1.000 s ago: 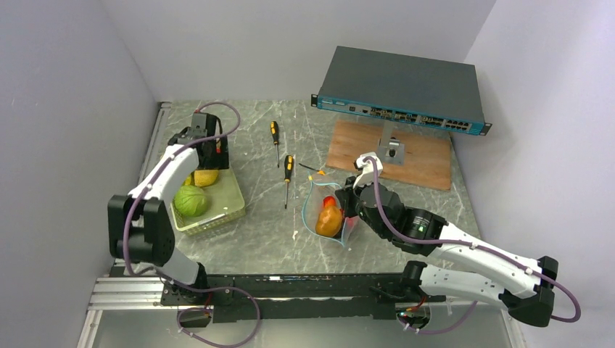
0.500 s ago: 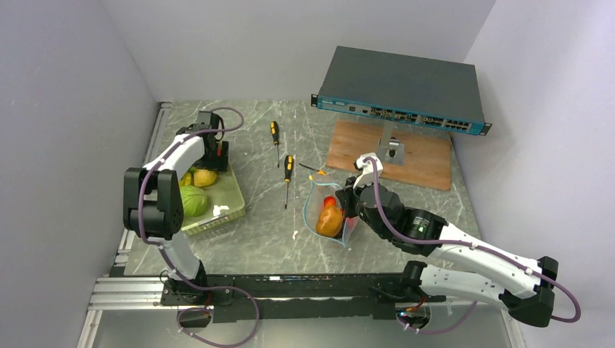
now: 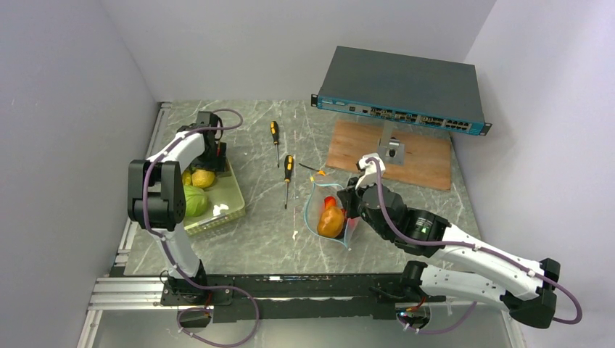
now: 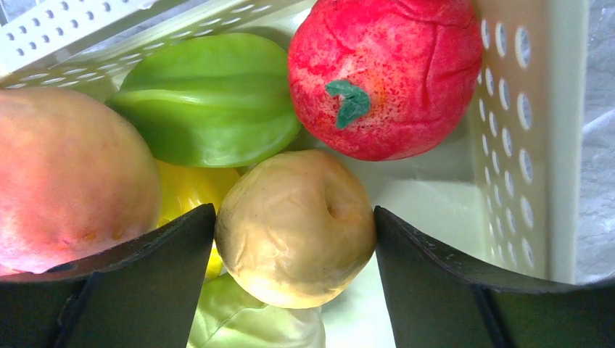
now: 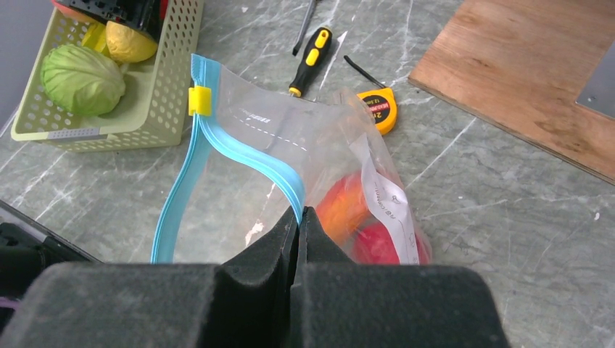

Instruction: Place the food in the zip-top bag and seal the zipper

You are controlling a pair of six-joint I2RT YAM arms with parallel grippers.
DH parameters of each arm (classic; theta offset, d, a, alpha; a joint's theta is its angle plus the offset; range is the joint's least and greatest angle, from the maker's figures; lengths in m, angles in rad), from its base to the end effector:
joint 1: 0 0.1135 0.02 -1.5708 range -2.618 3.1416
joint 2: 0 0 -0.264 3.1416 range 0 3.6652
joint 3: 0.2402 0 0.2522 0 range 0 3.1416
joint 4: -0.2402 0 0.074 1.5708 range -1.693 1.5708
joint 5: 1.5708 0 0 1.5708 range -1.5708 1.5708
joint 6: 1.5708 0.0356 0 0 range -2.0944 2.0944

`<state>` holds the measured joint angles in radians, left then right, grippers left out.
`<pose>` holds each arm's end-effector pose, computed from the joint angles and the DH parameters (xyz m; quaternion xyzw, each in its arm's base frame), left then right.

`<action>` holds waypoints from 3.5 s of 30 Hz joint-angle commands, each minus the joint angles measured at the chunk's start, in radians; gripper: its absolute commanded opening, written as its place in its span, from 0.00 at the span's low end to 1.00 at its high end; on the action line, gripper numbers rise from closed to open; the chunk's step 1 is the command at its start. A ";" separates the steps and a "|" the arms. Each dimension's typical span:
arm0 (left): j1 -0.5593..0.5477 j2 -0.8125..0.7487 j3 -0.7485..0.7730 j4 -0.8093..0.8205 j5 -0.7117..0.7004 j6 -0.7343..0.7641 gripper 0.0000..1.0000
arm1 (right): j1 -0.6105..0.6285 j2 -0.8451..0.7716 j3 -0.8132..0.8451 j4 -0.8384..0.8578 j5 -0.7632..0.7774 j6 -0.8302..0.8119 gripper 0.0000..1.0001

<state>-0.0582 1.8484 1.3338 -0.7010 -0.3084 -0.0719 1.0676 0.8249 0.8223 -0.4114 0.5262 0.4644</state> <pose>0.3726 -0.0109 0.1979 -0.0338 0.9724 0.1395 0.1840 0.1034 0.1507 0.3246 -0.1044 0.8143 0.2090 0.5314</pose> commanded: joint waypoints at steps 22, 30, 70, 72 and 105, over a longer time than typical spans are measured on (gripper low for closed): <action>-0.065 -0.317 -0.068 -0.076 0.160 -0.105 0.55 | 0.002 -0.101 0.048 -0.114 0.185 0.011 0.00; -0.071 -0.555 -0.200 -0.021 0.496 -0.161 0.54 | 0.003 -0.113 0.119 -0.238 0.247 0.003 0.00; -0.822 -0.610 -0.330 0.715 0.699 -0.720 0.42 | 0.002 0.045 0.053 0.047 0.048 -0.010 0.00; -0.836 -0.613 -0.336 0.756 0.649 -0.680 0.42 | 0.001 0.039 0.054 0.045 0.042 0.010 0.00; -0.953 -0.476 -0.313 0.609 0.294 -0.562 0.91 | 0.000 -0.035 0.074 -0.007 0.047 0.176 0.00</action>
<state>-1.0103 1.3964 0.9668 -0.0257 -0.0223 -0.6250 1.0637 0.8303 0.8688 -0.4274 0.5415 0.6327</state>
